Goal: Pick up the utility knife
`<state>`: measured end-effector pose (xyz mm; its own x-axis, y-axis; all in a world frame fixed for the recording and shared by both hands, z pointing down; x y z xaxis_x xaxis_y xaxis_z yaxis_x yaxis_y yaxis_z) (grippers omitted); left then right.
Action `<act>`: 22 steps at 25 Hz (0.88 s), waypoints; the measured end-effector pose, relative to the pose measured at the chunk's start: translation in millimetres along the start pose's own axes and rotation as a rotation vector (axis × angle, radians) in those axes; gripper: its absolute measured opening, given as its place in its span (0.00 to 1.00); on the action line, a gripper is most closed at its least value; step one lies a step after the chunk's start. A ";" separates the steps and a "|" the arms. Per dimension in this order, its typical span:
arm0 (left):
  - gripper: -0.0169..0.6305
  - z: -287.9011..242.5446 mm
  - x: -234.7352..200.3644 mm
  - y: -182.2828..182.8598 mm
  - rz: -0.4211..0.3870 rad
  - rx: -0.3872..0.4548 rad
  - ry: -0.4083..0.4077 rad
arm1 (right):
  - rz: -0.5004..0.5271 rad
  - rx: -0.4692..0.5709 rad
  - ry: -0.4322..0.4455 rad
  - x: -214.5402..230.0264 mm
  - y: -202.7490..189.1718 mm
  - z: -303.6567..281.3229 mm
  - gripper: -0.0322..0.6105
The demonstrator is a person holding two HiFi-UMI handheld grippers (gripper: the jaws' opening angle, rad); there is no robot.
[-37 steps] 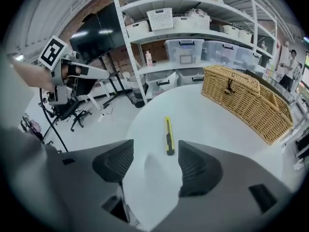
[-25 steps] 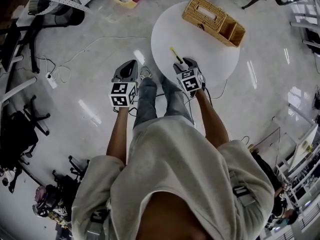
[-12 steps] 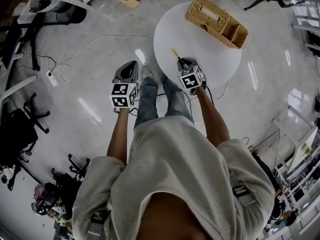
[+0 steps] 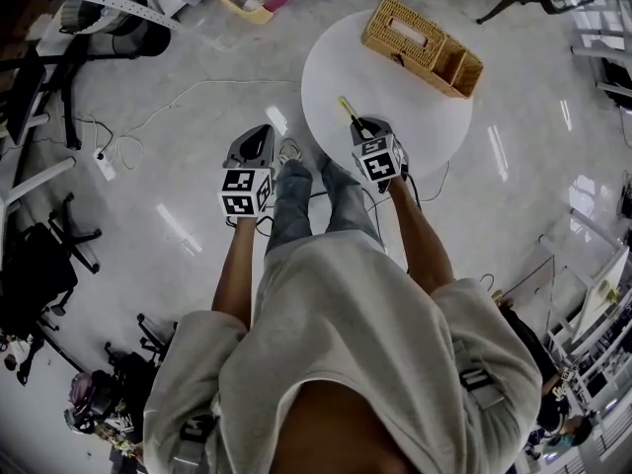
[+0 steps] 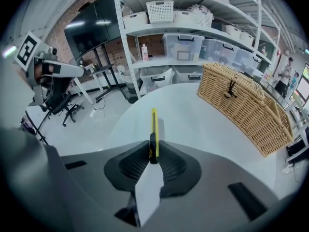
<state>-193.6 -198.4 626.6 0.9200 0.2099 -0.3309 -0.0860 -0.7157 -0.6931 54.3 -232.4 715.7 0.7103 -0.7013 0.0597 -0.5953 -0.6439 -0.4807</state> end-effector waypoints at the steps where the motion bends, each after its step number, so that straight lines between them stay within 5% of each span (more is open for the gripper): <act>1: 0.06 0.0 1.0 2.1 -0.004 0.004 -0.002 | -0.009 0.018 -0.007 1.1 2.0 4.2 0.17; 22: 0.06 5.0 23.7 98.6 -0.122 0.188 -0.041 | -0.100 0.414 -0.222 40.6 82.0 118.3 0.17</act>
<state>-182.2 -260.7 547.2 0.9120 0.3168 -0.2606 -0.0486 -0.5474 -0.8355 78.8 -277.5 575.2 0.8465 -0.5306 -0.0429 -0.3519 -0.4973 -0.7930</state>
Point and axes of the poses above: the fingertips, and each gripper's own axes: z backward along the fingers, x to its right, y out of its top, the point moved 7 cm from there along z, backward along the fingers, and after that the axes turned 6 degrees about z, right-handed, at the moved point
